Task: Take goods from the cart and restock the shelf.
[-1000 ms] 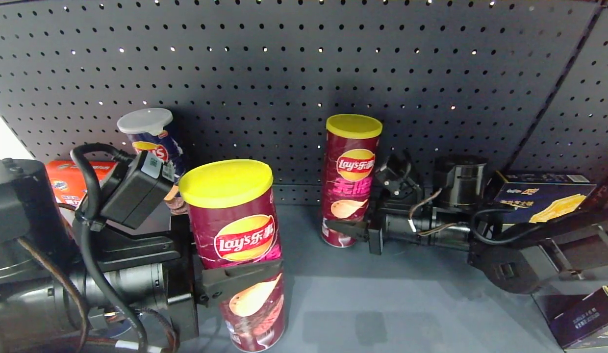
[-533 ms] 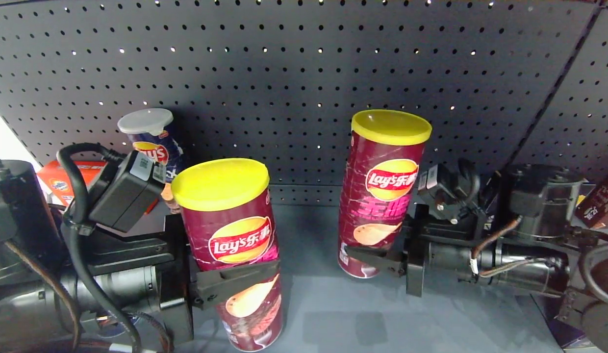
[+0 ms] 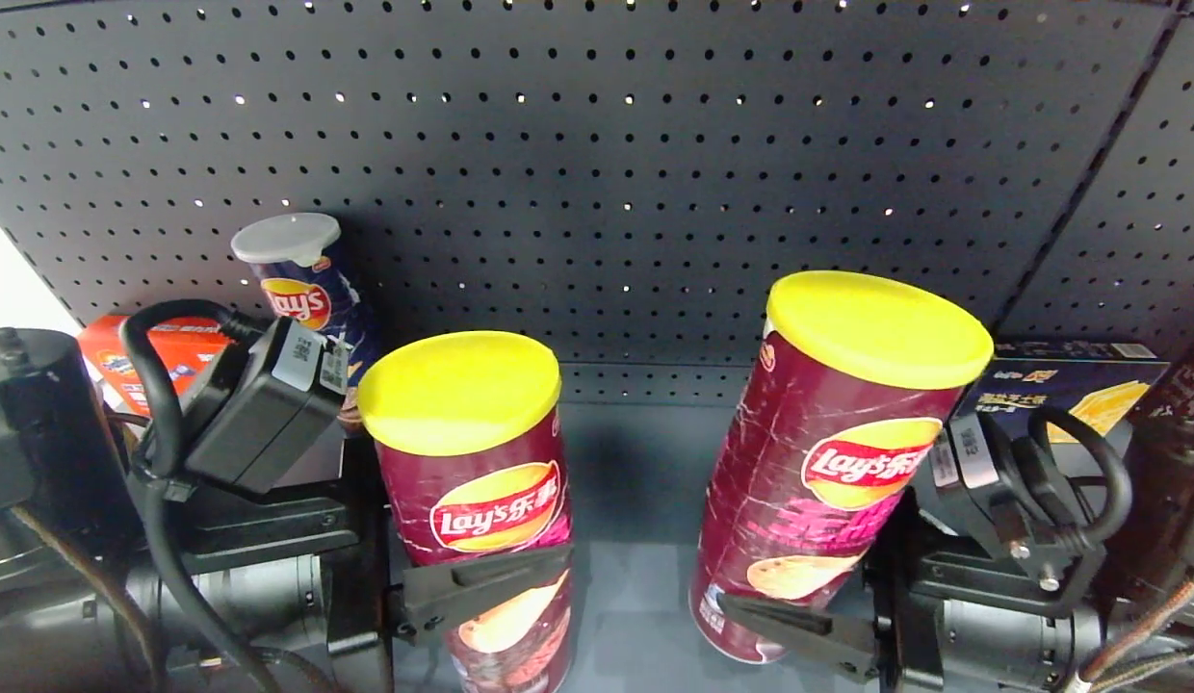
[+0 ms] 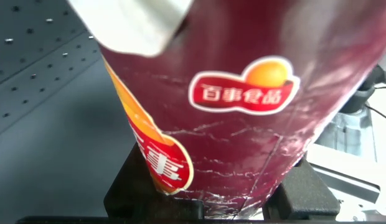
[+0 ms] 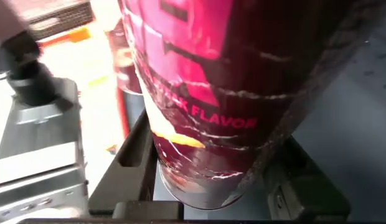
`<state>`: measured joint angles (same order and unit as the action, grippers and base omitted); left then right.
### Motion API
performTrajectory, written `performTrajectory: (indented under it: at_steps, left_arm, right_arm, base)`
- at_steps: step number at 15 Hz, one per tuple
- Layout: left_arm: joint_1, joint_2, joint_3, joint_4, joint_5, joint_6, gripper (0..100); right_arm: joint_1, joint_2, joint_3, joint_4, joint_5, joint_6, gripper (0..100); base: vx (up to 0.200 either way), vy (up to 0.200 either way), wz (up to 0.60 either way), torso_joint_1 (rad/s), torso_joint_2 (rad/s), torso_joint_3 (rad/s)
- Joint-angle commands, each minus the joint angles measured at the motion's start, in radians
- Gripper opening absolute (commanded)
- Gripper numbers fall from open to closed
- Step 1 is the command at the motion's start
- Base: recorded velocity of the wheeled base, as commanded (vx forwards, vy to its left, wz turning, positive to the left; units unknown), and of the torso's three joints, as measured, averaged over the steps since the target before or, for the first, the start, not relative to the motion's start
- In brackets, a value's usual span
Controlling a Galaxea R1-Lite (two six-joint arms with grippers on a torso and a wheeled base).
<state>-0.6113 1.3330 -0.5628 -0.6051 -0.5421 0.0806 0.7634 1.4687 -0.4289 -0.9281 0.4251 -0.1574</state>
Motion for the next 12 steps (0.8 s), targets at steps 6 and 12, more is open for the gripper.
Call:
performTrajectory:
  at_steps: [6,12]
  left_arm:
    - [-0.008,0.002,-0.002,-0.001,-0.001,0.001,0]
    - [0.001,0.0,0.011,-0.001,0.001,-0.001,0]
  right_arm:
    - [0.043,0.062,0.076,-0.089,-0.002,0.004,0]
    - [0.056,0.174,0.09,-0.192,-0.031,0.006,0]
  base:
    - [0.0,0.0,0.0,0.0,0.0,0.0]
    - [0.0,0.0,0.0,0.0,0.0,0.0]
